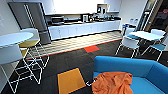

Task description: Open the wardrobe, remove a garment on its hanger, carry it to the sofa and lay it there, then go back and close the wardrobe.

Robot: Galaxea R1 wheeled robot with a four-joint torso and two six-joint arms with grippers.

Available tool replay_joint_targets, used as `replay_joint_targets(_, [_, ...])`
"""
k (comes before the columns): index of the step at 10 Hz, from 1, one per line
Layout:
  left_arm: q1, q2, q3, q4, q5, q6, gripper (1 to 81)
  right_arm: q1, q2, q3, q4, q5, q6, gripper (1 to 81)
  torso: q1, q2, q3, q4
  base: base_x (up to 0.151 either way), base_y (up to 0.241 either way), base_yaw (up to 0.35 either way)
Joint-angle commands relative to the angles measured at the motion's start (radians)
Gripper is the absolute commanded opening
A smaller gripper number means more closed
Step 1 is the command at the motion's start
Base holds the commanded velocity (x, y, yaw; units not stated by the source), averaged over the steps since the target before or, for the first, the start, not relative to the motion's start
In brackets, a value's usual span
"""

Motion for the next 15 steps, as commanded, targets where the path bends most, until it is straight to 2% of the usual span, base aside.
replay_joint_targets(1, [-0.026, -0.007, 0.002, 0.015, 0.039, 0.0, 81.1, 0.016, -0.003, -0.001, -0.002, -0.06, 0.002, 81.1, 0.0, 0.0, 0.0, 0.0, 0.0, 0.0, 0.301])
replay_joint_targets(15, [-0.023, -0.002, 0.002, 0.017, 0.039, 0.0, 81.1, 0.018, 0.001, -0.004, -0.002, -0.06, 0.002, 81.1, 0.001, 0.0, 0.0, 0.0, 0.0, 0.0, 0.304])
